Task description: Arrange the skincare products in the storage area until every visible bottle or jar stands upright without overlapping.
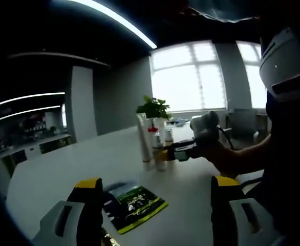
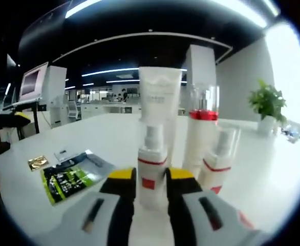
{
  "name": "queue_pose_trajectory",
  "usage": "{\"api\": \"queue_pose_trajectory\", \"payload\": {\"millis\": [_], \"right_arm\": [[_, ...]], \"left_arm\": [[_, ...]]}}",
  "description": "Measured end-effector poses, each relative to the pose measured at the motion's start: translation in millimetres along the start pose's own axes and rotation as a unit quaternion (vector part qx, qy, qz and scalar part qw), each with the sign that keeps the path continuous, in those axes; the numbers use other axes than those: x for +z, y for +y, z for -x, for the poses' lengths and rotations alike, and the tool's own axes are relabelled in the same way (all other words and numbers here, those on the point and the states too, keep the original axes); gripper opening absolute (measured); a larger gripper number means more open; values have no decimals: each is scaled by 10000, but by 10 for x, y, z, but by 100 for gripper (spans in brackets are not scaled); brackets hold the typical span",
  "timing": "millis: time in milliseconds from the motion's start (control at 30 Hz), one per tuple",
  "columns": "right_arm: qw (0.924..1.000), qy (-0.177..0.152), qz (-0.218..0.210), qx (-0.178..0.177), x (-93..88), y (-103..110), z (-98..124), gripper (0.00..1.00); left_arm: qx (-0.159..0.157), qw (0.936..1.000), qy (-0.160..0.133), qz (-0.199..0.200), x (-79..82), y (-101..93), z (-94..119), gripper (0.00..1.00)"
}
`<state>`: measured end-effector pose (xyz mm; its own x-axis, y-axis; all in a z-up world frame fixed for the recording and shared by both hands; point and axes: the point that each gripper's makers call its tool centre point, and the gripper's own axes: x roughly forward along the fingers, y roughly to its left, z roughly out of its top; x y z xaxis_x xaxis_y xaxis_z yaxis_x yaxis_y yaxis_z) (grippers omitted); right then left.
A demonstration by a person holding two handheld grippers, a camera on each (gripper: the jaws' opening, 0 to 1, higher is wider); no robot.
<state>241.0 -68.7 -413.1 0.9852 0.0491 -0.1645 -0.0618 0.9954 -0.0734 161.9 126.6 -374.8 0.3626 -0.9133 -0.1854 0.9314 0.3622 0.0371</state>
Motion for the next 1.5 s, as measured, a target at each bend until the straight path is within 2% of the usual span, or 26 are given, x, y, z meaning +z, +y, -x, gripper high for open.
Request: {"api": "queue_pose_trajectory", "payload": {"millis": [533,800,967,1167,1500], "right_arm": [[9994,-100,-211,263,-9,-30,123,22],[9989,-27,-60,472,-12,-36,129,22],[9962,-23,116,863,-7,50,120,22],[9948,-15,171,1002,-14,46,109,22],[9947,13,141,1022,-32,7,103,22]], "left_arm": [[25,10000,4,22,-18,15,-14,89],[29,10000,16,62,-40,28,-19,90],[41,10000,32,80,-47,36,-14,90],[31,9999,33,96,-50,32,-11,89],[-2,10000,34,63,-40,6,-23,88]]}}
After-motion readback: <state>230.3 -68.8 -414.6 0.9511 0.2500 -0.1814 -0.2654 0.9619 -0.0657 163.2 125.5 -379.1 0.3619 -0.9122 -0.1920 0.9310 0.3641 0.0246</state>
